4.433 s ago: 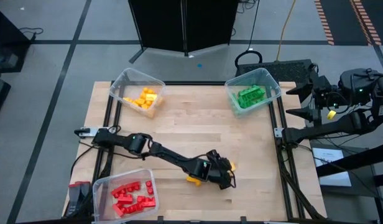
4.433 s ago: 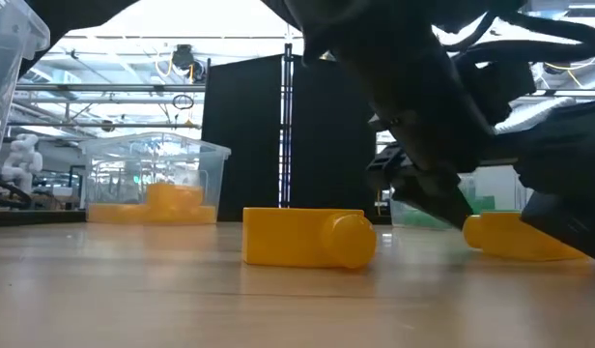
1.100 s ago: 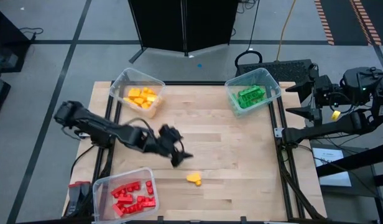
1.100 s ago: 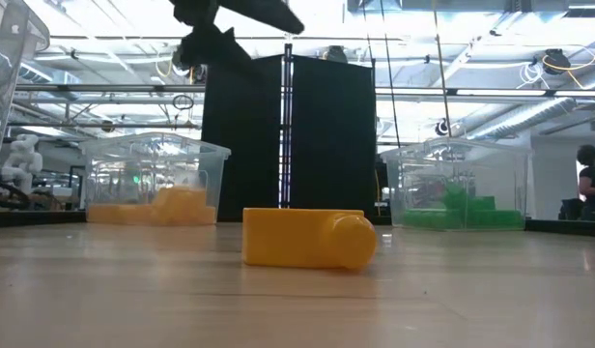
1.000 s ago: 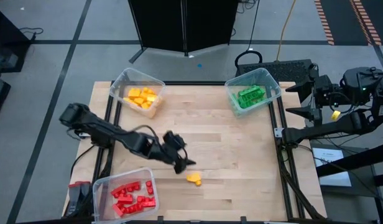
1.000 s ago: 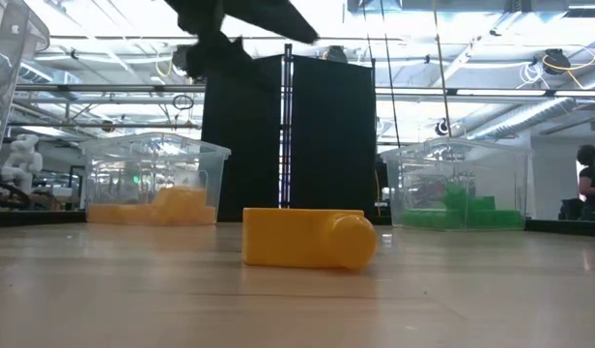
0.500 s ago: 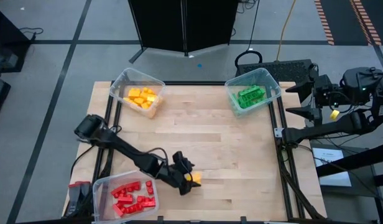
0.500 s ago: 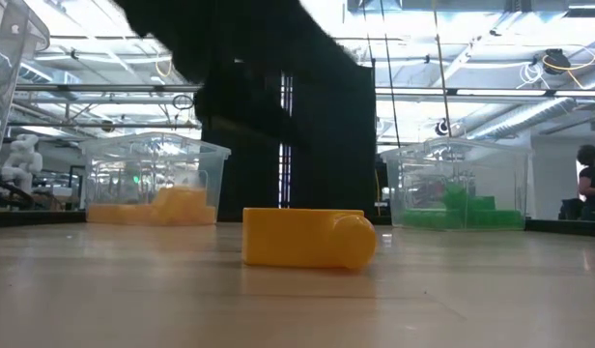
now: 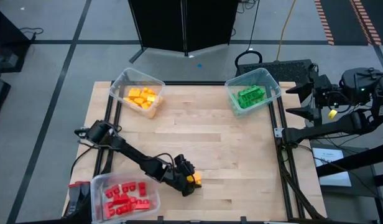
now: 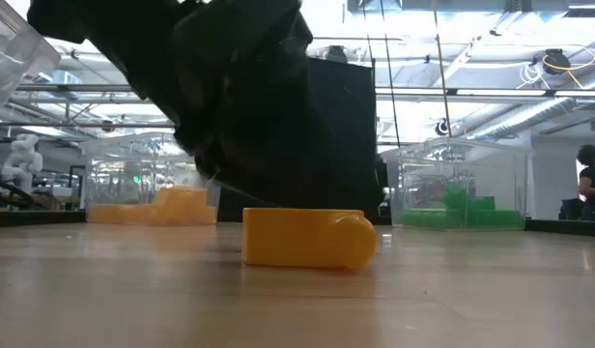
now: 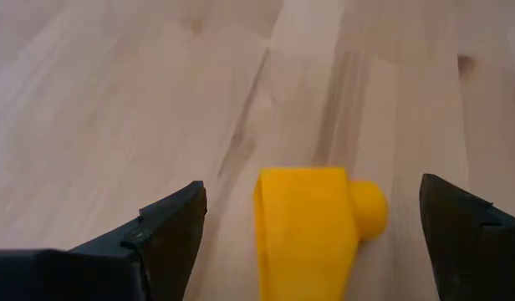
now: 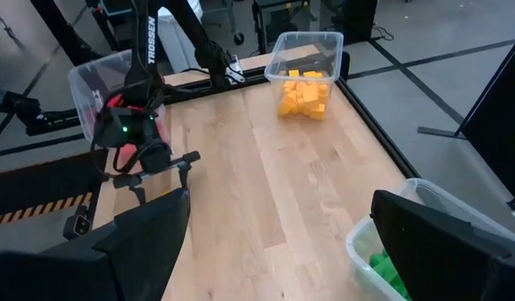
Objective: Sort blocks
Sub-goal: Put the yellow game piece into the top left transparent bin
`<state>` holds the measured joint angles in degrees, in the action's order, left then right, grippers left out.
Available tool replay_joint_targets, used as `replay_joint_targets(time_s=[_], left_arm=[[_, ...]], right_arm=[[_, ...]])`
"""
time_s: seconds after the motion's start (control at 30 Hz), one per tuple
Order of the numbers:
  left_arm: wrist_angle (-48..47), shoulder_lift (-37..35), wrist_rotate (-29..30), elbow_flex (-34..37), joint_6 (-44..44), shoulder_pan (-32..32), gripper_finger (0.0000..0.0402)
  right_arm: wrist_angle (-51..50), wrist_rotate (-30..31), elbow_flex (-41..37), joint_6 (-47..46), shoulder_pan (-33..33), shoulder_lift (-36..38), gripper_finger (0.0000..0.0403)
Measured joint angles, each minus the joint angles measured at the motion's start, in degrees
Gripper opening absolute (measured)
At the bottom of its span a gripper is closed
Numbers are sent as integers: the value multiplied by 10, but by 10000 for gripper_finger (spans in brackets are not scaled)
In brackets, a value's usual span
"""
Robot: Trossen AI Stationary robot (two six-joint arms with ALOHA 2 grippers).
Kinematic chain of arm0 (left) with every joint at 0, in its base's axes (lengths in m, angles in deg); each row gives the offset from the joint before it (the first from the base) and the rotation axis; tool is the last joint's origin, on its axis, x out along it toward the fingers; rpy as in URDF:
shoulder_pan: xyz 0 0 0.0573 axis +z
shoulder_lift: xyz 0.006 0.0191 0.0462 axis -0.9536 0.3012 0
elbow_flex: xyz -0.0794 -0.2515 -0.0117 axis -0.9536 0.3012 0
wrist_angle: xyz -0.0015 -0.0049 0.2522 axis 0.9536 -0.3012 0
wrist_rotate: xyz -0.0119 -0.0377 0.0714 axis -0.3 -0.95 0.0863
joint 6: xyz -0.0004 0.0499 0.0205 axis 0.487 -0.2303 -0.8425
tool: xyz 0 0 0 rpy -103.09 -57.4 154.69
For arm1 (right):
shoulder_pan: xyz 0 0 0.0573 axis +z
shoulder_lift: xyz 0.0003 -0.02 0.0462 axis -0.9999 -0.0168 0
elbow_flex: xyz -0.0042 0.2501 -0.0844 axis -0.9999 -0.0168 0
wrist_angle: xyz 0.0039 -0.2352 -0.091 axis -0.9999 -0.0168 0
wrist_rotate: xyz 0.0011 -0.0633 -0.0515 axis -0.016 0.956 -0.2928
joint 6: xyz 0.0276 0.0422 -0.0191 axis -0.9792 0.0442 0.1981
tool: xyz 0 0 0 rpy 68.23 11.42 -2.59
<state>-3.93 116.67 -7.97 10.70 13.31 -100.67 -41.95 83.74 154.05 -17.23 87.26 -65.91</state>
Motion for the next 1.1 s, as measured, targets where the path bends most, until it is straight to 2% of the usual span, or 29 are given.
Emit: replay_joint_targets(time_s=[0.27,0.4,0.63,1.0,1.1], left_arm=[[-2,0,-10,0,0,-1,319],[-25,0,-28,0,1,-1,299],[-42,-1,-29,0,0,3,213],[-44,1,-29,-26,1,6,28],[-44,1,-29,-40,0,8,11]], right_arm=[[-2,0,0,0,0,0,368],[-2,0,0,0,0,0,368],[-1,0,0,0,0,0,368],[0,0,0,0,0,0,368],[1,0,0,0,0,0,368]])
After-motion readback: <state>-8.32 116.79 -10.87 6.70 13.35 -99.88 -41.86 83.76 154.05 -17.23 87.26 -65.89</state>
